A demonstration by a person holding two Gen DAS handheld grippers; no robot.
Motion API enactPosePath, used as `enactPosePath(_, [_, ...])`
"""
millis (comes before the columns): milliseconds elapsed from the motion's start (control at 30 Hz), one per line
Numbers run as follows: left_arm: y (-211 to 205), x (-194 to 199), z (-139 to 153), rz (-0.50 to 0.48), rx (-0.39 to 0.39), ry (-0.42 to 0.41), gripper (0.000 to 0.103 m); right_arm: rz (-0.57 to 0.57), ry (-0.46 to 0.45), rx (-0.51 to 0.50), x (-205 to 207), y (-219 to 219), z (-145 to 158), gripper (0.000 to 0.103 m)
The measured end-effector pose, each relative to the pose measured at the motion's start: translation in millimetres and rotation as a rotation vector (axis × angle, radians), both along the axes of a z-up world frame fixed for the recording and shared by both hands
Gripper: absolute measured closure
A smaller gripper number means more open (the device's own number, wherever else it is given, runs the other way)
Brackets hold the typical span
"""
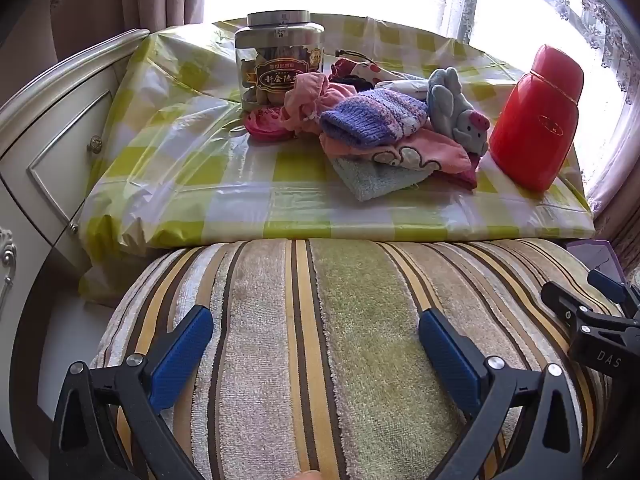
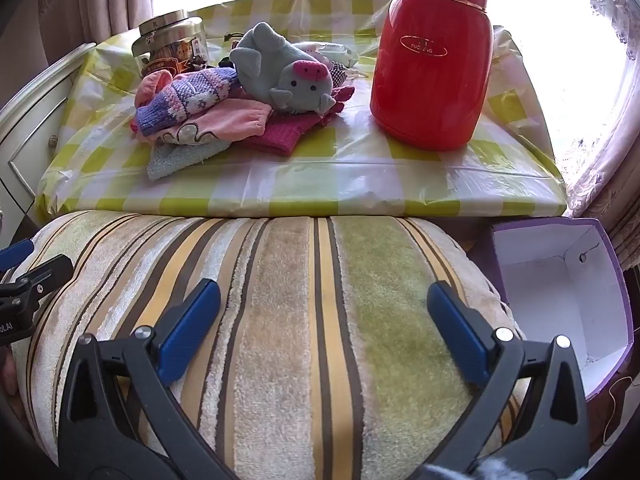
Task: Organize soft objects
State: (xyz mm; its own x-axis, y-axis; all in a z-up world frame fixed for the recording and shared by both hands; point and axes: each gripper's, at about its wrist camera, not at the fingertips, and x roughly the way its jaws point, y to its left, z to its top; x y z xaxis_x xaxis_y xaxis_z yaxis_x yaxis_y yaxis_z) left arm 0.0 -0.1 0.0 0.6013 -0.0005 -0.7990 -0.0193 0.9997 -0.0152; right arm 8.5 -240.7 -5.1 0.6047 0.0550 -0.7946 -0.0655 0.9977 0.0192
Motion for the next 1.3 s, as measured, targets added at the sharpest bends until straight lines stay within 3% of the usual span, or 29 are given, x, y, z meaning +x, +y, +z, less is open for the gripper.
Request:
enactPosePath(167, [0,-1,0,0.002,-0.010,-0.003,0.000,0.001,-0.014,-0.065,8,12,1,0.000])
enactPosePath(467, [0,0,1,0.004,-0.011,-0.002,0.000,0.001,-0.026,-0.017,1,1,1,0.000])
enactPosePath(1300, [0,-1,1,0.006,-0.012,-0.003,0.000,-0.022,0.018,-0.035,3,5,-1,0.000])
